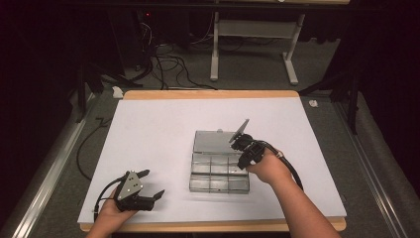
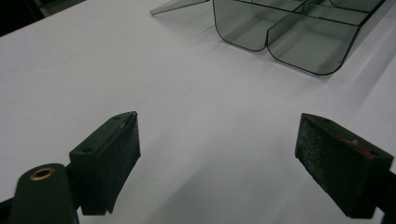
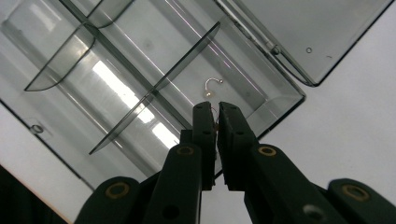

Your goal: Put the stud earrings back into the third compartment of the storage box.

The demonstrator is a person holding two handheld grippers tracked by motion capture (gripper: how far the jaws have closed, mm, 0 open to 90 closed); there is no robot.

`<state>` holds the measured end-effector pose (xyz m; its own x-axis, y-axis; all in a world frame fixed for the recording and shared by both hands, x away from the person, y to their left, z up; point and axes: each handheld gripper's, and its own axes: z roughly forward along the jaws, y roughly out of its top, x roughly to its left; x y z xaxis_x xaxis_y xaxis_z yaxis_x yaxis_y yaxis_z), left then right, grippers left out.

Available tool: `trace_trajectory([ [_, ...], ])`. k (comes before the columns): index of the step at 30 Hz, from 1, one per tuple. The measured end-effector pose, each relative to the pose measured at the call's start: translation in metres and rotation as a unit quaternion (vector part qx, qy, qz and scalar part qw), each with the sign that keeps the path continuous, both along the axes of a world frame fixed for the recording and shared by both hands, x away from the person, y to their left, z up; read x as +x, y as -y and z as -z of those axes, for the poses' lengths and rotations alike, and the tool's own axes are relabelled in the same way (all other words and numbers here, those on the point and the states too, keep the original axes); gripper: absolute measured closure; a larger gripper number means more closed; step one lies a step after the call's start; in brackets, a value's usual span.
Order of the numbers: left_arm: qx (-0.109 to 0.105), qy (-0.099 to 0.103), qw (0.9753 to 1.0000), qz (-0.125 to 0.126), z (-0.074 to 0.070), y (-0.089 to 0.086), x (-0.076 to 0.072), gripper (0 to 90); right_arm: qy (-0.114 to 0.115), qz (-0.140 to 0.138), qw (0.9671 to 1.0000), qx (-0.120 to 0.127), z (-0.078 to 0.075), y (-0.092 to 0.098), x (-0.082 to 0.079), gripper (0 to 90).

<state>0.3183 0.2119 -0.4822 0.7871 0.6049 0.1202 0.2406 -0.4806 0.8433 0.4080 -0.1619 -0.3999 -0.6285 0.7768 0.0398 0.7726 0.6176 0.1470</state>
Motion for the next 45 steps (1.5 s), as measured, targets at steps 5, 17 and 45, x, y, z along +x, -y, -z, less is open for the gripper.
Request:
trace_trajectory([
  [5, -0.003, 0.003, 1.0, 0.002, 0.0, 0.0, -0.001, 14.6, -0.008, 0.003, 1.0, -0.003, 0.011, -0.002, 0.005, 86.6],
  [17, -0.003, 0.006, 1.0, 0.003, 0.0, 0.0, -0.002, 14.6, -0.019, -0.001, 0.9996, -0.021, 0.027, -0.014, 0.014, 86.4],
  [45, -0.004, 0.003, 1.0, 0.001, 0.0, 0.0, -0.001, 14.6, 0.005, 0.02, 0.9998, 0.001, -0.009, 0.014, 0.001, 78.5],
])
